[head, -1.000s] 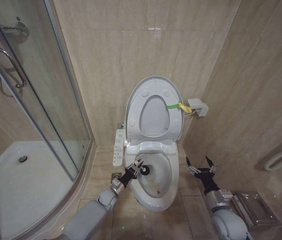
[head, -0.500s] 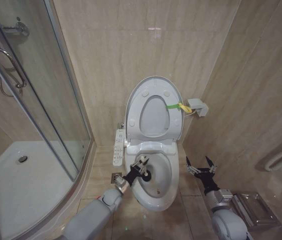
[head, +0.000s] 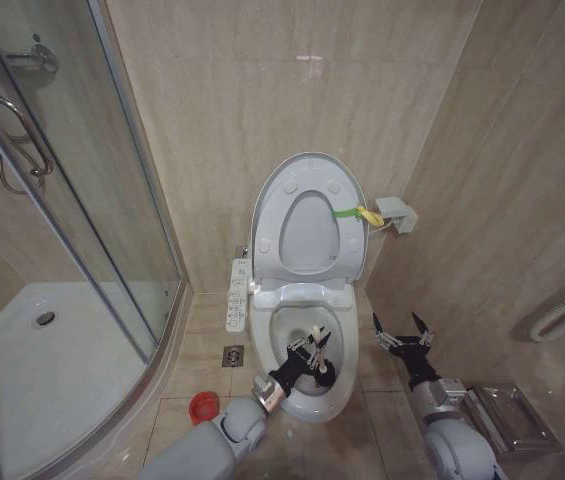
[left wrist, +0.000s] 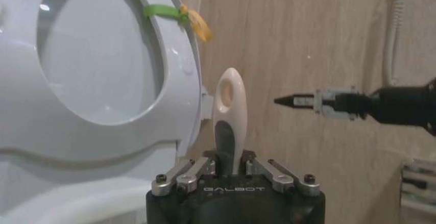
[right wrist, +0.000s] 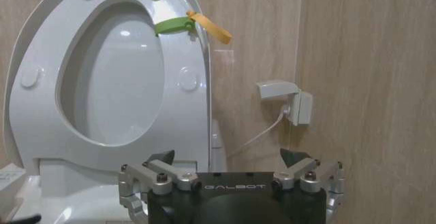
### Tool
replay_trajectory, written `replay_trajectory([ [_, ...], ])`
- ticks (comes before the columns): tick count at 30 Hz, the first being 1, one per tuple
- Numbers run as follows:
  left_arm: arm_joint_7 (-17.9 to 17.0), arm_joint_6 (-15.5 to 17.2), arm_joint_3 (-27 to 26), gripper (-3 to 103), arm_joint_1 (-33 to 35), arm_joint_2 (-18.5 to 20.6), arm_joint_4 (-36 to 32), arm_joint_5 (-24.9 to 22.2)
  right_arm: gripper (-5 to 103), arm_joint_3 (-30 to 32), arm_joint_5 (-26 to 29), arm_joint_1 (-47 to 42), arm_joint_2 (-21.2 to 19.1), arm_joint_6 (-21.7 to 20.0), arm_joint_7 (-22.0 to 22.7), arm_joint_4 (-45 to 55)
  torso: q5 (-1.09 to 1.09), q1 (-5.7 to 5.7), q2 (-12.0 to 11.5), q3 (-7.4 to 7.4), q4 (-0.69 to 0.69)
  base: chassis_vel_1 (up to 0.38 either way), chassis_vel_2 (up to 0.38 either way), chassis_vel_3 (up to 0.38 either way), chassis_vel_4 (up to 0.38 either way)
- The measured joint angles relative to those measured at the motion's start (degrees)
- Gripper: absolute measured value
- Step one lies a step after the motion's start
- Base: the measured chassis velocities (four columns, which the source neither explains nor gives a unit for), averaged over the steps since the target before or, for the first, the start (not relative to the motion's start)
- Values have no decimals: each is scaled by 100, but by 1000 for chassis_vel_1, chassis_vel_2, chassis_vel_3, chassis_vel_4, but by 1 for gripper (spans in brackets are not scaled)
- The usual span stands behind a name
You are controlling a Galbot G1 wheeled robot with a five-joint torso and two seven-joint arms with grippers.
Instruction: Open the toilet lid, clean the toilet bowl with a toilet brush, close the toilet lid, and flush.
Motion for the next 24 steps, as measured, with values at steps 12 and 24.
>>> replay_trajectory([
  [12, 282, -303, -355, 19, -322, -268, 1313, -5, 100, 0, 0, 0, 0, 0, 0, 0, -1, 0, 0, 1, 0, 0, 0, 0, 0],
  [24, 80, -154, -76, 19, -124, 83, 164, -124, 100, 0, 0, 0, 0, 0, 0, 0, -1, 0, 0, 0, 0, 0, 0, 0, 0],
])
